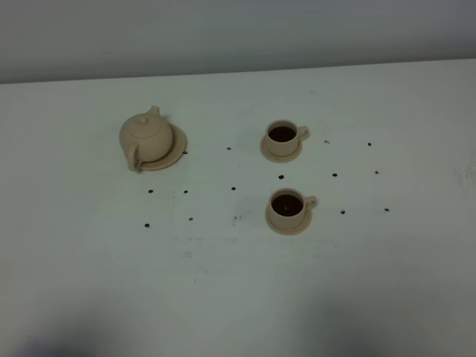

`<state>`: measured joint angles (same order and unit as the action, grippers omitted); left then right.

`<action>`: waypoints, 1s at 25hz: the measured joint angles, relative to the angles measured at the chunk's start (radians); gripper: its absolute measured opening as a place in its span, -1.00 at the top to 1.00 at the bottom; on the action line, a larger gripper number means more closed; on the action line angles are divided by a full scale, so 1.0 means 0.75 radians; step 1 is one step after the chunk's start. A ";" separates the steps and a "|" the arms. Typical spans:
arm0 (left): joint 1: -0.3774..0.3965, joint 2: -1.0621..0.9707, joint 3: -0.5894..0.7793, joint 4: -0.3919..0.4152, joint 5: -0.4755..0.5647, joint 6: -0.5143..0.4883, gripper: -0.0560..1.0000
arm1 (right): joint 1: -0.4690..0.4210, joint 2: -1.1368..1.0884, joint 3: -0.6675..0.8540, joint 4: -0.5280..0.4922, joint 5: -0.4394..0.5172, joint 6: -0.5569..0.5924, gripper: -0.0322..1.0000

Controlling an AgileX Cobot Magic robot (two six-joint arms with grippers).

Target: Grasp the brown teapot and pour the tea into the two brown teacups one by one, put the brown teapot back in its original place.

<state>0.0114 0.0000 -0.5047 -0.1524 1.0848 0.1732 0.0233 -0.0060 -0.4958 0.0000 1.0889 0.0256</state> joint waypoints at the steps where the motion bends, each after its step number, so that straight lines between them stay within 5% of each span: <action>1: 0.000 0.000 0.000 0.000 0.002 0.000 0.28 | 0.000 0.000 0.000 0.000 0.000 0.000 0.33; 10: 0.000 0.000 0.003 0.021 0.003 -0.045 0.28 | 0.000 0.000 0.000 0.000 0.000 0.000 0.33; 19: 0.000 0.000 0.003 0.164 -0.001 -0.231 0.28 | 0.000 0.000 0.000 0.000 0.000 0.000 0.33; 25: 0.000 0.000 0.003 0.147 -0.001 -0.216 0.28 | 0.000 0.000 0.000 0.000 0.000 0.000 0.33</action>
<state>0.0114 0.0000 -0.5028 -0.0420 1.0842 0.0111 0.0233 -0.0060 -0.4958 0.0000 1.0889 0.0254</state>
